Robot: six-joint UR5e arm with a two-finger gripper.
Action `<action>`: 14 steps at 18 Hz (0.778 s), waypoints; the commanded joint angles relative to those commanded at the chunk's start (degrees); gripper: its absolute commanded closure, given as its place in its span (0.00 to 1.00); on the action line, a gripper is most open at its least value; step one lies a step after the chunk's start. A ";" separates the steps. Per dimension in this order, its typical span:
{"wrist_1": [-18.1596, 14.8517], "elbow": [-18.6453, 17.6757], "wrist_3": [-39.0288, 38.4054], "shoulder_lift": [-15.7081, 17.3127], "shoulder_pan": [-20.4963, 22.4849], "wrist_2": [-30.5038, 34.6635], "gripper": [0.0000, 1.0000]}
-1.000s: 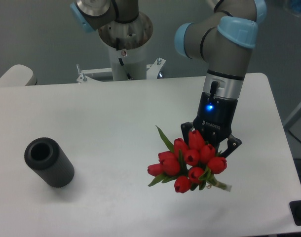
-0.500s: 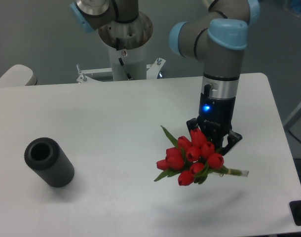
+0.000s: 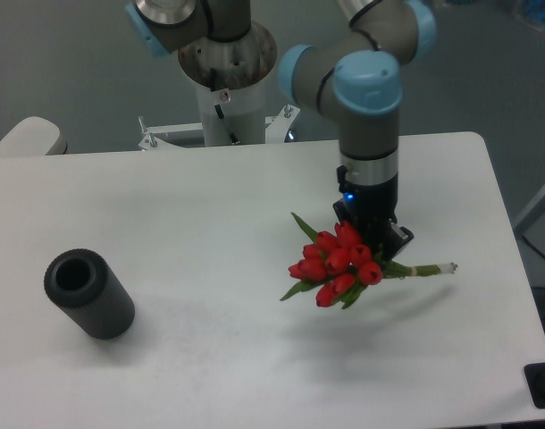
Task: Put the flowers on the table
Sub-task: 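Lower the tulip bouquet and tilt it onto its side toward the table, then lay the tulips flat on the table and open the gripper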
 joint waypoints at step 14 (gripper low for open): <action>0.53 -7.22 5.11 -3.60 -4.75 11.62 0.66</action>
